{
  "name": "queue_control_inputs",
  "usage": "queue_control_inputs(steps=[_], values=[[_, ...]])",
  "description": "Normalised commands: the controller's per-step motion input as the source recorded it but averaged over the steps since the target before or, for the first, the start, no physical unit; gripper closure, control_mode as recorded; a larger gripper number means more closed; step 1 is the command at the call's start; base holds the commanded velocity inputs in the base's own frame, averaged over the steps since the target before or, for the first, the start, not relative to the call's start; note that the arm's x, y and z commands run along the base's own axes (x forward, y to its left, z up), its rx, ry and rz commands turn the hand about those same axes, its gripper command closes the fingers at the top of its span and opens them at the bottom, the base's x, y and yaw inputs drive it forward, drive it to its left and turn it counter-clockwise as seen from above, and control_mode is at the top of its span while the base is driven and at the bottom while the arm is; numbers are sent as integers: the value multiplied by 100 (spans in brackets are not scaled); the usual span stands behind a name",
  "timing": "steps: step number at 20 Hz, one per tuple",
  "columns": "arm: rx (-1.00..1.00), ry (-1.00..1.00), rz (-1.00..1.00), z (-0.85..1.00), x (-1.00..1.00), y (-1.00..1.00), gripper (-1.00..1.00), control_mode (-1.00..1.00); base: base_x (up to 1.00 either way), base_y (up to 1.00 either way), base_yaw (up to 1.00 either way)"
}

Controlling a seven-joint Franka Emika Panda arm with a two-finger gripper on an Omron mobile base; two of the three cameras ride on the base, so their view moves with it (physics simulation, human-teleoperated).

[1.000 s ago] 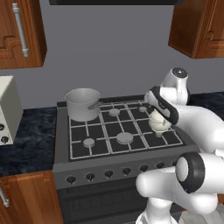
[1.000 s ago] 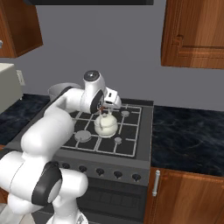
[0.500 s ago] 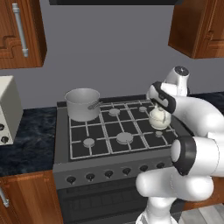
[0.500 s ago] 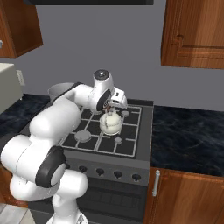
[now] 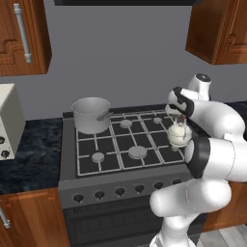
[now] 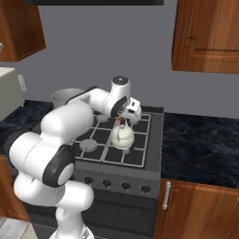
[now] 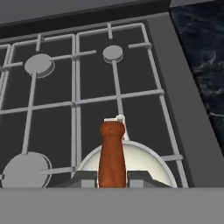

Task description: Pick the kettle from the counter and place it on a stove burner. Then turn the burner on.

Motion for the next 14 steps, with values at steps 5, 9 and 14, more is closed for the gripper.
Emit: queue_control_inputs(steps=[5, 9, 14], values=[[10, 8, 0, -33, 0, 0, 100, -100, 0, 0, 0], [1, 1, 0, -16, 0, 0, 100, -100, 0, 0, 0], [0, 0, 0, 0, 2, -2, 100, -100, 0, 0, 0]])
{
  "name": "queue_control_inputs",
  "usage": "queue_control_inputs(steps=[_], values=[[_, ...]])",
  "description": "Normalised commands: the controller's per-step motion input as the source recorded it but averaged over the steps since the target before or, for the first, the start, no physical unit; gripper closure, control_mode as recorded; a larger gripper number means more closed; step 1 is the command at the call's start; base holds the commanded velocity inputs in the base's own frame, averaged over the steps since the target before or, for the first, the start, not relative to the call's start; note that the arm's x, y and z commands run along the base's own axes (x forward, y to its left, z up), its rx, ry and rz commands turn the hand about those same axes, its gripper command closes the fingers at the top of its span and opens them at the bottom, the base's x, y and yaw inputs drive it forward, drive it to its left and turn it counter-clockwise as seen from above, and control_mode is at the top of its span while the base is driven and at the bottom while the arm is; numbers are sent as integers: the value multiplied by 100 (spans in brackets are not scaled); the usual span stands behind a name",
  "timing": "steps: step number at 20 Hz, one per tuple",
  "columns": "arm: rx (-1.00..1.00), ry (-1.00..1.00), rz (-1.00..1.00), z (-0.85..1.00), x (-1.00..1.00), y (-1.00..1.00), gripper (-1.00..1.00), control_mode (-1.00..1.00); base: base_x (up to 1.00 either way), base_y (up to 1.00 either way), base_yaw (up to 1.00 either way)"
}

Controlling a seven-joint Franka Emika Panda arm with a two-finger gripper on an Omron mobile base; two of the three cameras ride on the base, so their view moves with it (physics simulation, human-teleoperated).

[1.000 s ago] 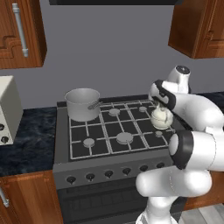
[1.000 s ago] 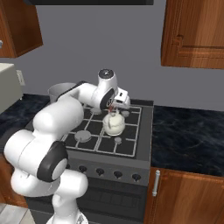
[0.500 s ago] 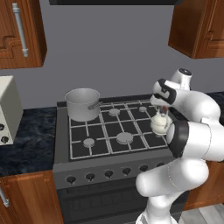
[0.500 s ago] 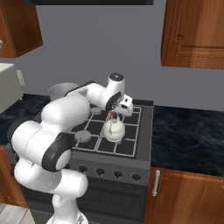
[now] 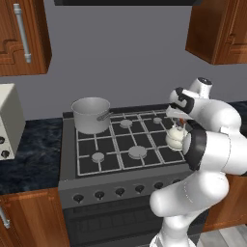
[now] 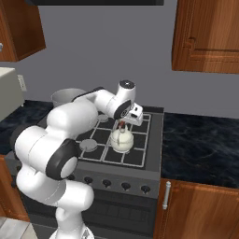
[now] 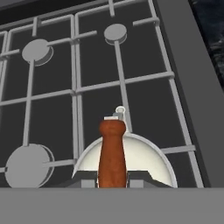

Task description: Pick the kettle from the counter and place it on a stove burner. Then turn the burner on.

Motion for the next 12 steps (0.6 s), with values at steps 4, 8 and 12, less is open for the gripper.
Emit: queue_control_inputs(steps=[4, 8, 12], values=[[0, 0, 0, -4, 9, -1, 100, -100, 0, 0, 0], [0, 0, 0, -6, 11, -4, 100, -100, 0, 0, 0], [0, 0, 0, -14, 13, -3, 100, -100, 0, 0, 0]])
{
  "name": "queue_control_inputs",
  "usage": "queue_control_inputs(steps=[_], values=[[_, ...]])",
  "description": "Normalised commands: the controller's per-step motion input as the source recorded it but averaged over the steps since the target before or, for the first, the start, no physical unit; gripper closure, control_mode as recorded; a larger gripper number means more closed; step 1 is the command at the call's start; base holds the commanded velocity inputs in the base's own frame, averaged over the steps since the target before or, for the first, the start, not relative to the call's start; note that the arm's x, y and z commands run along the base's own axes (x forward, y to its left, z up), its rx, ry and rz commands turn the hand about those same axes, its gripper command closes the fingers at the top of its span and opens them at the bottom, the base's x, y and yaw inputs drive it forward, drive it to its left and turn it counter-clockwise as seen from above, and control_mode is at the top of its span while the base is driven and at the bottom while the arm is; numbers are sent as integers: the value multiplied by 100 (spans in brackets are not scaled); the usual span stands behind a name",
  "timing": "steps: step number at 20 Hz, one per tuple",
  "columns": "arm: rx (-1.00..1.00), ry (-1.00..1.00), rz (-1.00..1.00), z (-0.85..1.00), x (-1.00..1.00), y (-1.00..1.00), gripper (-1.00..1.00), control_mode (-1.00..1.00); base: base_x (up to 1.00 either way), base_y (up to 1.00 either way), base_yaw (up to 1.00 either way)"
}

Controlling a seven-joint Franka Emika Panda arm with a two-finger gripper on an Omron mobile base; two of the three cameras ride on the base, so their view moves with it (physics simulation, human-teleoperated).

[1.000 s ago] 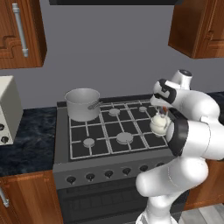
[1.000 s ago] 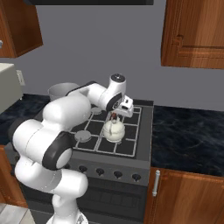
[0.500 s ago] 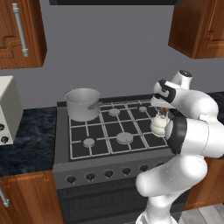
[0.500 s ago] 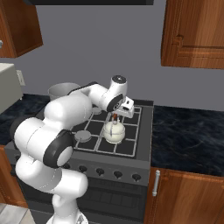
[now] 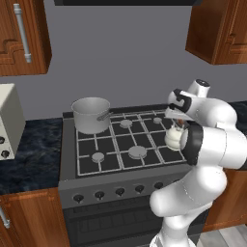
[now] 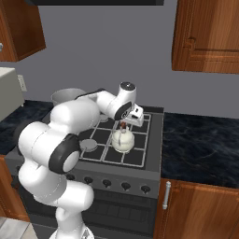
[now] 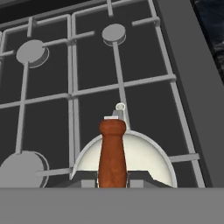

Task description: Pick the kettle from the counter and place it on a stove burner. Then turn the burner on.

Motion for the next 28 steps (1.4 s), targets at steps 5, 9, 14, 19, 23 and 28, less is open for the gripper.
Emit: queue_control_inputs(steps=[5, 9, 14, 19, 23, 28], values=[[0, 0, 2, -20, 8, -1, 100, -100, 0, 0, 0], [-1, 0, 1, -17, 8, -1, 100, -100, 0, 0, 0], [-3, 0, 3, -24, 2, -7, 100, -100, 0, 0, 0], [-1, 0, 2, -11, 0, -1, -100, -100, 0, 0, 0], [0, 0, 0, 0, 0, 0, -100, -100, 0, 0, 0], [0, 0, 0, 0, 0, 0, -100, -100, 0, 0, 0]])
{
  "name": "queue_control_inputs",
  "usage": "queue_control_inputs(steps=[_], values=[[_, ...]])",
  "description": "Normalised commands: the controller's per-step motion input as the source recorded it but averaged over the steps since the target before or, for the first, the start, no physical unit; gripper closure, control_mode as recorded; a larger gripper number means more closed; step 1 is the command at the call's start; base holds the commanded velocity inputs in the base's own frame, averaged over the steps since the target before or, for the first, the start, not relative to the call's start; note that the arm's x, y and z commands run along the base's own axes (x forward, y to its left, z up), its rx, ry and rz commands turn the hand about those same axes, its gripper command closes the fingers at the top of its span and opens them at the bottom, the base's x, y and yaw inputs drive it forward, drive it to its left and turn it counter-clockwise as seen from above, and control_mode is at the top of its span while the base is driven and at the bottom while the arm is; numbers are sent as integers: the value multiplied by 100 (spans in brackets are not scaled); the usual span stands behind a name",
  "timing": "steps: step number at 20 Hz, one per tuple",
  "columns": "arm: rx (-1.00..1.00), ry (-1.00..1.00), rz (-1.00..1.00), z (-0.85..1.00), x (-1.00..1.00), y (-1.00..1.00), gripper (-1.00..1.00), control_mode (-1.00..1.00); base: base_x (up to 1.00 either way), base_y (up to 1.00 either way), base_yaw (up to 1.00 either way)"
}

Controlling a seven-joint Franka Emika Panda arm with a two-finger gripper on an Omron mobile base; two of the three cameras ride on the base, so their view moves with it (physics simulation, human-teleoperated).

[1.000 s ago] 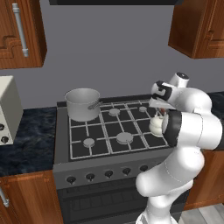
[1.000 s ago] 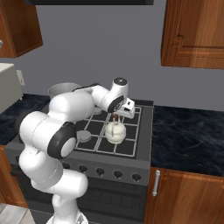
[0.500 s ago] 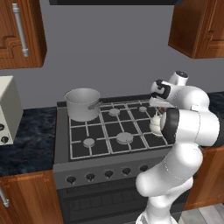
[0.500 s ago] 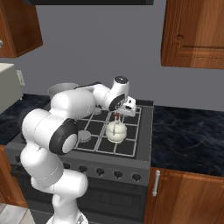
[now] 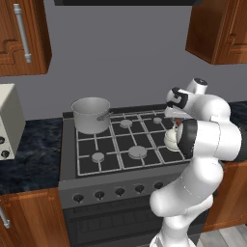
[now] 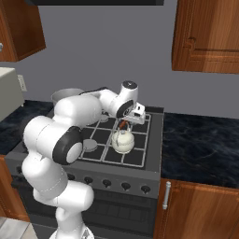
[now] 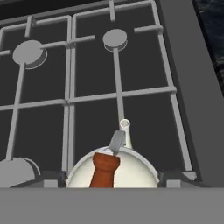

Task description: Pick the kettle from the counter and place it on a stove burner. Then turn the burner on.

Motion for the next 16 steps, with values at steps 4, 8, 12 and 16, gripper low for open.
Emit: queue_control_inputs(steps=[4, 8, 12, 16], values=[[0, -9, 0, 15, -4, 0, -100, -100, 0, 0, 0], [1, -20, 0, 48, -9, 0, -100, -100, 0, 0, 0], [2, -31, 0, 37, -69, -6, -100, -100, 0, 0, 0], [0, -32, 0, 0, -100, -30, -100, -100, 0, 0, 0]])
